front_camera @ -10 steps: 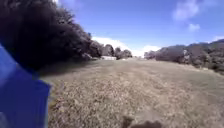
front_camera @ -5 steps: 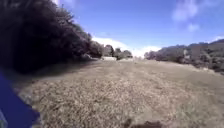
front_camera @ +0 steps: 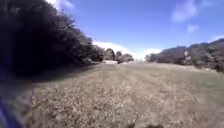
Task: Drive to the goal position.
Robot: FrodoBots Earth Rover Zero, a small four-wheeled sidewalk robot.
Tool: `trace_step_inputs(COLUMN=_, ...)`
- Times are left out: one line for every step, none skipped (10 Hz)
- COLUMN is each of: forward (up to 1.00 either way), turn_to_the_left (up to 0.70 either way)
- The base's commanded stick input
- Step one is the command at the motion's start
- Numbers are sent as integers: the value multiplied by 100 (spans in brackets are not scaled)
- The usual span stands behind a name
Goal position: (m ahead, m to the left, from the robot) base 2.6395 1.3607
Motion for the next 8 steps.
trace_step_inputs(forward=70, turn_to_the_left=0)
trace_step_inputs(forward=70, turn_to_the_left=0)
trace_step_inputs(forward=70, turn_to_the_left=0)
trace_step_inputs(forward=70, turn_to_the_left=0)
trace_step_inputs(forward=70, turn_to_the_left=0)
trace_step_inputs(forward=70, turn_to_the_left=0)
trace_step_inputs(forward=70, turn_to_the_left=0)
trace_step_inputs(forward=70, turn_to_the_left=0)
